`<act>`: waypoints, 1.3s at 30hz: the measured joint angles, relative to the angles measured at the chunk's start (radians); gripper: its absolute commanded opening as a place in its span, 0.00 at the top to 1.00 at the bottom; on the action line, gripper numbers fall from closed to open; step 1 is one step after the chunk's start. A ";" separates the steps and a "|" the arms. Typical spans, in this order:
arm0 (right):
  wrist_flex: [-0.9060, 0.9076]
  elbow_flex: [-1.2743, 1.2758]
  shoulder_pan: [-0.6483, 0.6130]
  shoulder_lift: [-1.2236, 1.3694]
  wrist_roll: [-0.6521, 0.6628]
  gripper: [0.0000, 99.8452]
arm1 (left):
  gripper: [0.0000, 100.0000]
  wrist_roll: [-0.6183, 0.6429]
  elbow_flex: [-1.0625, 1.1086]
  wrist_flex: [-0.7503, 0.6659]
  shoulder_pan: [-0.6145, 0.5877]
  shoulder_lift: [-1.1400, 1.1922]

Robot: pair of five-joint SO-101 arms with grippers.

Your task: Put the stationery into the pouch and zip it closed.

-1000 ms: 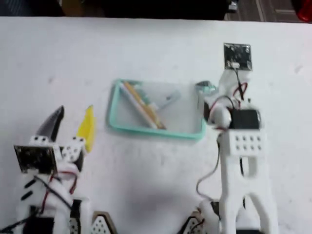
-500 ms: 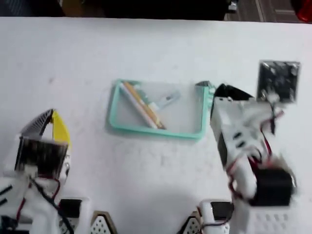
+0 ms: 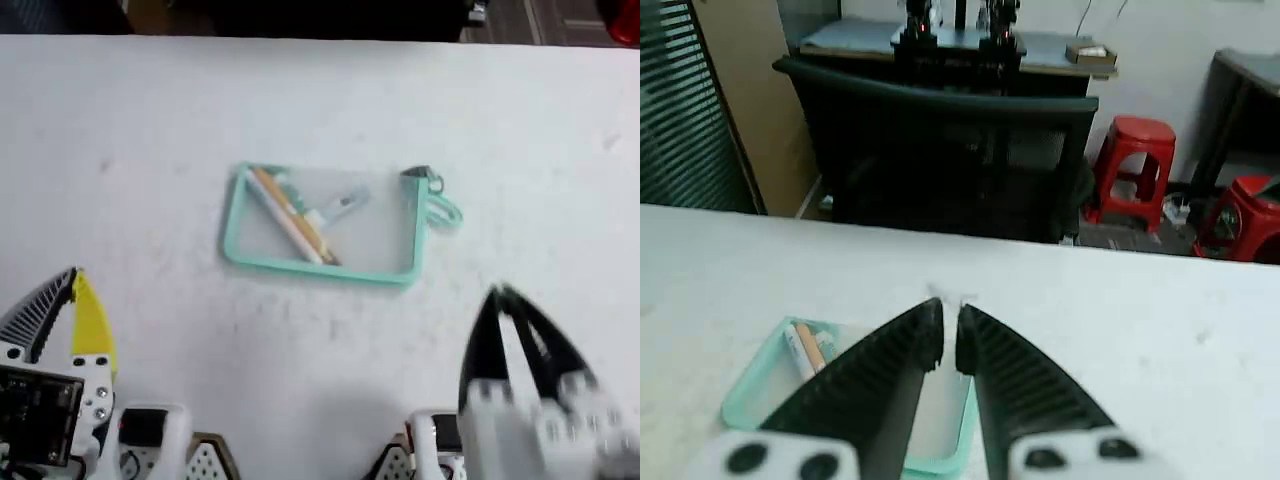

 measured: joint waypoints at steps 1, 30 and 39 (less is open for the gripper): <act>0.000 -0.002 0.000 -0.046 0.000 0.98 | 0.98 0.000 0.002 0.000 0.000 -0.005; -0.267 0.793 0.005 -0.373 0.000 0.98 | 0.97 0.015 0.842 -0.272 0.000 -0.571; -0.552 1.315 0.006 -0.373 0.000 0.98 | 0.97 0.015 1.260 -0.480 0.000 -0.571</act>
